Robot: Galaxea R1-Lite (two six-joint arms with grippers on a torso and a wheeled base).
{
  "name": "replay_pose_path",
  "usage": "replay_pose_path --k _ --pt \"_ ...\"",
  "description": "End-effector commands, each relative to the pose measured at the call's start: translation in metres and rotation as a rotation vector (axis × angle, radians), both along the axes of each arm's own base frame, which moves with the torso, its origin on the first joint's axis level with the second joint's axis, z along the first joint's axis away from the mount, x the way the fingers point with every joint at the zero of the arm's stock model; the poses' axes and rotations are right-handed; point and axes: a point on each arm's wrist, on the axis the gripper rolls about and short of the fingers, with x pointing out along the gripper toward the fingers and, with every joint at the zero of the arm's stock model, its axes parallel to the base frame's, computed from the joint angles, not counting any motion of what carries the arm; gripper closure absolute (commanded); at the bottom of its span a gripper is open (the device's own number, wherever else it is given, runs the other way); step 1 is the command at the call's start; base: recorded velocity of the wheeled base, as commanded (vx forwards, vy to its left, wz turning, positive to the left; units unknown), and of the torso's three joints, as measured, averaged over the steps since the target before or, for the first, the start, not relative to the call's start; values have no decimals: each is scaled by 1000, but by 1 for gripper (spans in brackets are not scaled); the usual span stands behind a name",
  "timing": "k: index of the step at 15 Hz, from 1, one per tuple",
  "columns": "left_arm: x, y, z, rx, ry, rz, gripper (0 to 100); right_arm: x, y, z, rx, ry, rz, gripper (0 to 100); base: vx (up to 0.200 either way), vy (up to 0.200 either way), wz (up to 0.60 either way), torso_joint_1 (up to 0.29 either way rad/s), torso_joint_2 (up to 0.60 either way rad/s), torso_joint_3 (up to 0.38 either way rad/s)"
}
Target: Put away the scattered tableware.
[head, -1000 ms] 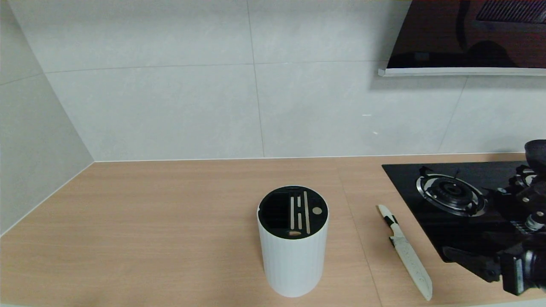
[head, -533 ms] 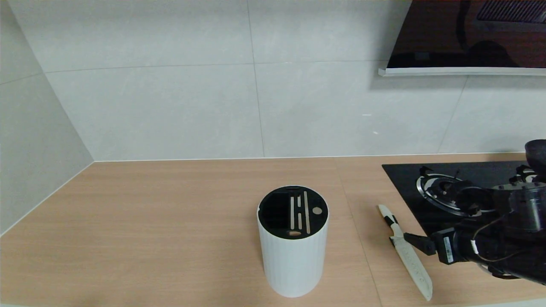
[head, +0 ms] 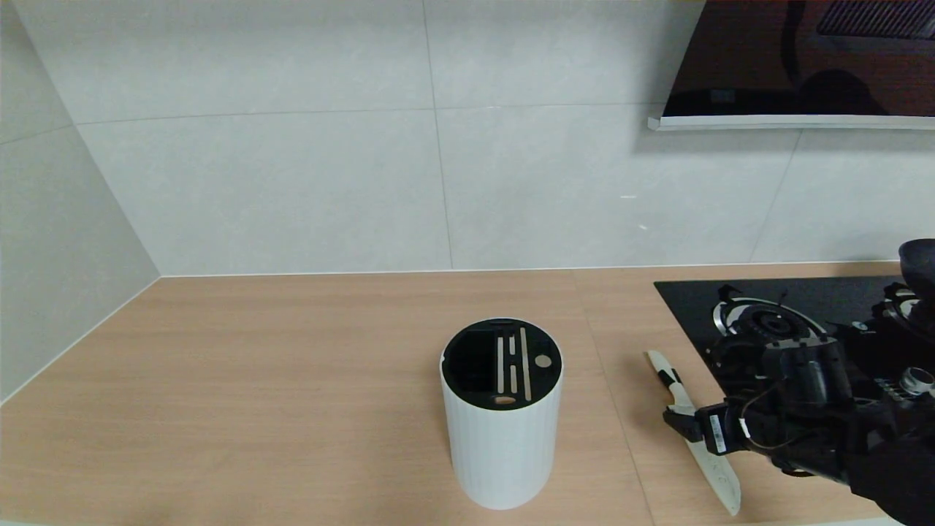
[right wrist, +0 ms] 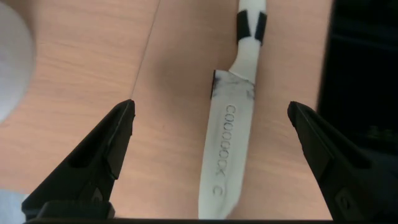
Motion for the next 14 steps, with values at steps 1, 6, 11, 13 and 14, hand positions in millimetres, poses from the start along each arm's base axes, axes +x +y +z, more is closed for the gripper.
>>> replay_pose_path --k 1,6,11,13,14 --pt "0 0 0 0 -1 1 0 14 1 -28 -35 49 -34 0 0 0 0 0 0 0" --pt "0 0 0 0 1 1 0 35 -4 -51 -32 31 -76 0 0 0 0 0 0 0" --pt "0 0 0 0 1 1 0 40 -7 -55 -35 32 -90 0 0 0 0 0 0 0" --pt "0 0 0 0 1 1 0 41 -7 -57 -37 36 -93 0 0 0 0 0 0 0" --pt "0 0 0 0 -1 1 0 41 -7 -56 -38 34 -94 0 0 0 0 0 0 0"
